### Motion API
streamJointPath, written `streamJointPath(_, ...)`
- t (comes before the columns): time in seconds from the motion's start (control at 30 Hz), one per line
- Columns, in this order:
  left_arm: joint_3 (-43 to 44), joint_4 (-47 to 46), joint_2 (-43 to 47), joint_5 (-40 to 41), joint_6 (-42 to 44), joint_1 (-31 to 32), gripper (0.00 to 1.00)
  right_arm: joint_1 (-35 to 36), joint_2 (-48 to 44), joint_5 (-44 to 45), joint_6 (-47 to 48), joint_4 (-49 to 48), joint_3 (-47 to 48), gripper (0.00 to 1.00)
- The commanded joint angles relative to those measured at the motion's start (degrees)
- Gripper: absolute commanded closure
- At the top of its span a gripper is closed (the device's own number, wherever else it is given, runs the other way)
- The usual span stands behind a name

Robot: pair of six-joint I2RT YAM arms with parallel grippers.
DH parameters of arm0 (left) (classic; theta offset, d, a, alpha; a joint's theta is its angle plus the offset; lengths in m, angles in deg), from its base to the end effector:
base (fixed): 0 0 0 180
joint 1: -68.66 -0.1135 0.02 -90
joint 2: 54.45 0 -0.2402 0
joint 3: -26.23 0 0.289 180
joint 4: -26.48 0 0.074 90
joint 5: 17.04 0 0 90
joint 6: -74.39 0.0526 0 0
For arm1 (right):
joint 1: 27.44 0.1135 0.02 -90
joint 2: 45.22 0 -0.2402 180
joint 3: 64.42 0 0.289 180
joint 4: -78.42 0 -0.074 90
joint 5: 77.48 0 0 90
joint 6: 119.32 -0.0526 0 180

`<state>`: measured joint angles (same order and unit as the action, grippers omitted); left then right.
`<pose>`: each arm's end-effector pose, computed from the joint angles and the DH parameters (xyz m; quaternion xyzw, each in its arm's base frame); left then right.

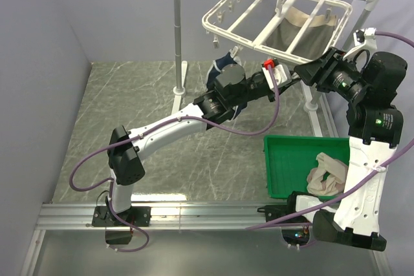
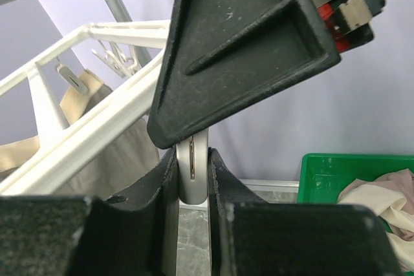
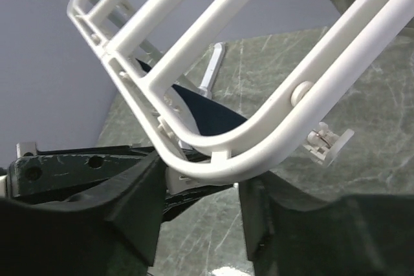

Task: Clip the underwear to the hanger

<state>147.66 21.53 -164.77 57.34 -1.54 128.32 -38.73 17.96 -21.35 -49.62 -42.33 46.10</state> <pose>0.2438 -0.4445 0.4289 0.4443 0.4116 -0.3820 0.6981 0.2240 -0.0148 0.5161 0.0257 0.7649 0.2729 0.5830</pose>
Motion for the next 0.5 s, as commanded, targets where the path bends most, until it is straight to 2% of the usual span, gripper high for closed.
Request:
streamJointPath(0.0,-0.11,-2.14,3.36,-1.7,-1.23,0.11,1.0,-0.14,0.63,-1.81,-0.89,-4.29,0.34,0.51)
streamJointPath(0.27,0.5,-1.88,2.92,-1.52,-1.67,0.11,0.99,-0.14,0.63,-2.43,1.04,-3.23,1.04,0.82)
streamJointPath(0.3,0.5,-1.97,3.01,-1.61,-1.5,0.11,0.98,-0.22,0.63,-2.26,1.22,-3.15,1.04,0.88)
streamJointPath(0.37,0.5,-1.97,3.01,-1.35,-1.67,0.11,0.94,-0.14,0.72,-2.26,1.57,-3.06,0.95,0.94)
streamJointPath(0.4,0.42,-1.88,3.1,-1.09,-1.76,0.11,0.87,-0.14,0.63,-2.26,1.66,-3.06,0.86,0.99)
streamJointPath(0.47,0.41,-1.62,3.18,-0.64,-2.11,0.11,0.82,-0.14,0.63,-2.17,1.84,-3.06,0.86,1.0)
